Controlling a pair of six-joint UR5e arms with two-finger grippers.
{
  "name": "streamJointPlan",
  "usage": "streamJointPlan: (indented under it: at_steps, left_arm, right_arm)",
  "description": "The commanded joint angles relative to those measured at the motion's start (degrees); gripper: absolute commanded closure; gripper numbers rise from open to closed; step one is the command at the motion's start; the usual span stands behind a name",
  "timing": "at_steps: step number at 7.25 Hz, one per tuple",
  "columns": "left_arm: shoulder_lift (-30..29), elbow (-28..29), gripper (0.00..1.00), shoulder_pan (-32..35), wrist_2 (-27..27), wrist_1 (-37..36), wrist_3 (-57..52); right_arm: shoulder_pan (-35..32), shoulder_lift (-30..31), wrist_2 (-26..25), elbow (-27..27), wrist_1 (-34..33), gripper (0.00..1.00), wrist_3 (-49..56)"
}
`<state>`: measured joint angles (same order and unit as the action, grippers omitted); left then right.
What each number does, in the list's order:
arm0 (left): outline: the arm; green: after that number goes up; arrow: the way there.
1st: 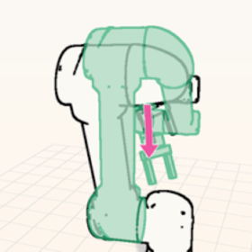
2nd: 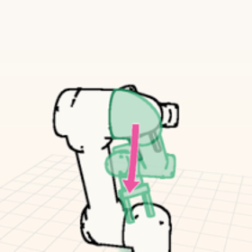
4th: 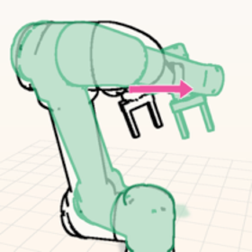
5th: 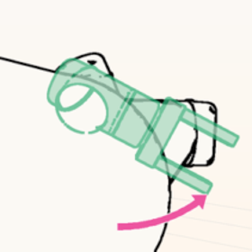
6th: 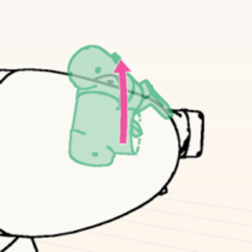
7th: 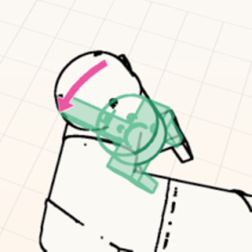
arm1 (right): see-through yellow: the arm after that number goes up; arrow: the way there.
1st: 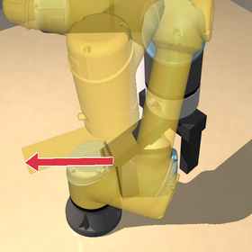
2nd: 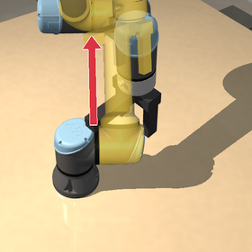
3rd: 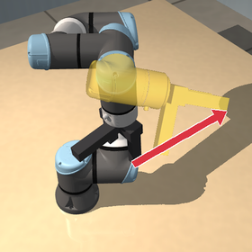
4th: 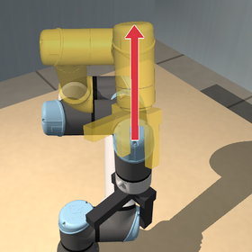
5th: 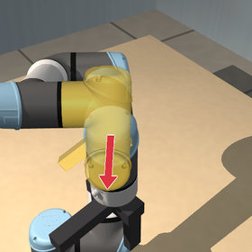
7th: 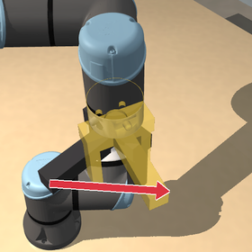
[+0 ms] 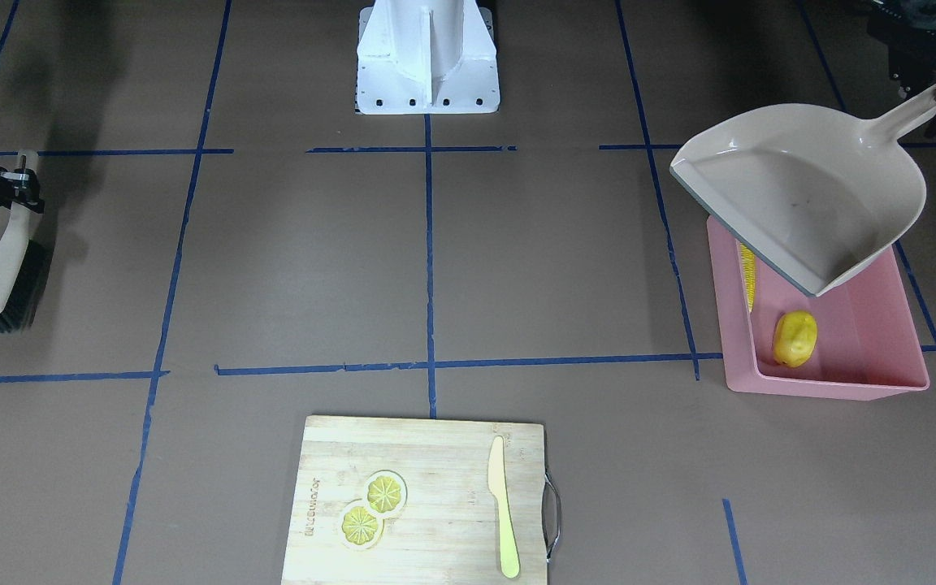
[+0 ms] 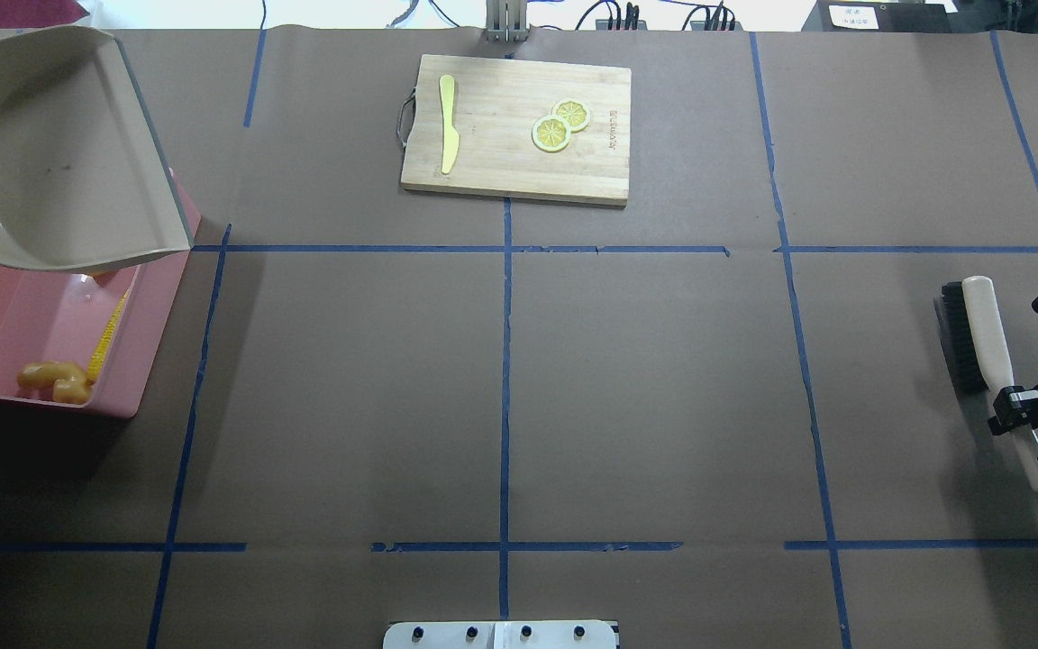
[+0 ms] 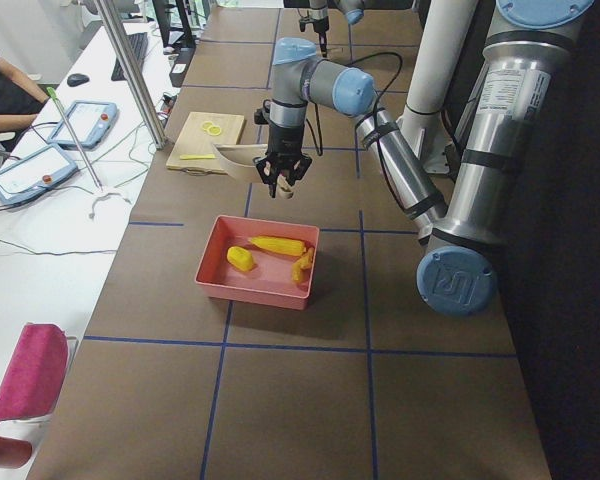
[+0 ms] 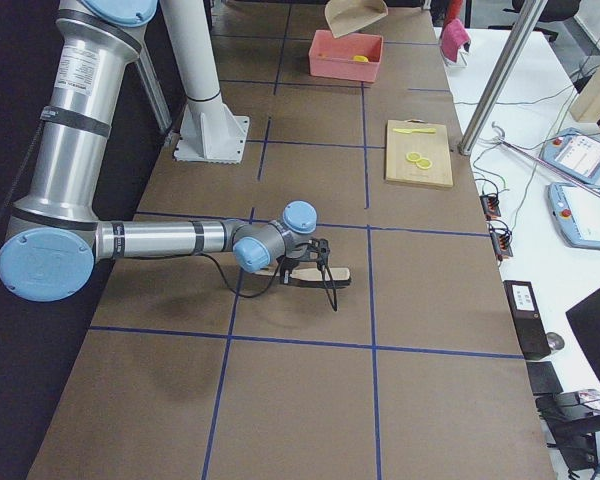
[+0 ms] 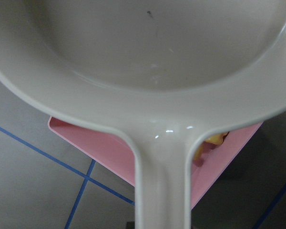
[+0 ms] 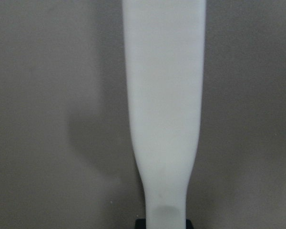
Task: Sweep and dump trash into bin
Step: 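Lower the empty dustpan with the left gripper while the right gripper sets the brush down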
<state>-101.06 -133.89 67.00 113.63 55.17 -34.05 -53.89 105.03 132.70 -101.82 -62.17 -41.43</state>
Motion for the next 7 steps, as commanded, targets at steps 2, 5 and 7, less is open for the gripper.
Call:
streamJointPlan:
  at_steps: [2, 5, 7]
  left_arm:
    - [-0.63, 0.30, 0.98, -1.08, -0.08, 0.12, 1.09]
    - [-0.90, 0.82, 0.98, -1.70, -0.08, 0.38, 1.09]
    - [-1.16, 2.22, 0.98, -7.99, 0.01, 6.05, 0.65]
  right_arm:
    - [0.10, -0.52, 0.01, -0.21, 0.21, 0.00, -0.14]
    - [0.01, -0.79, -0.07, -1.96, 0.30, 0.00, -0.15]
    - [-3.92, -0.96, -0.78, -5.31, 0.21, 0.00, -0.23]
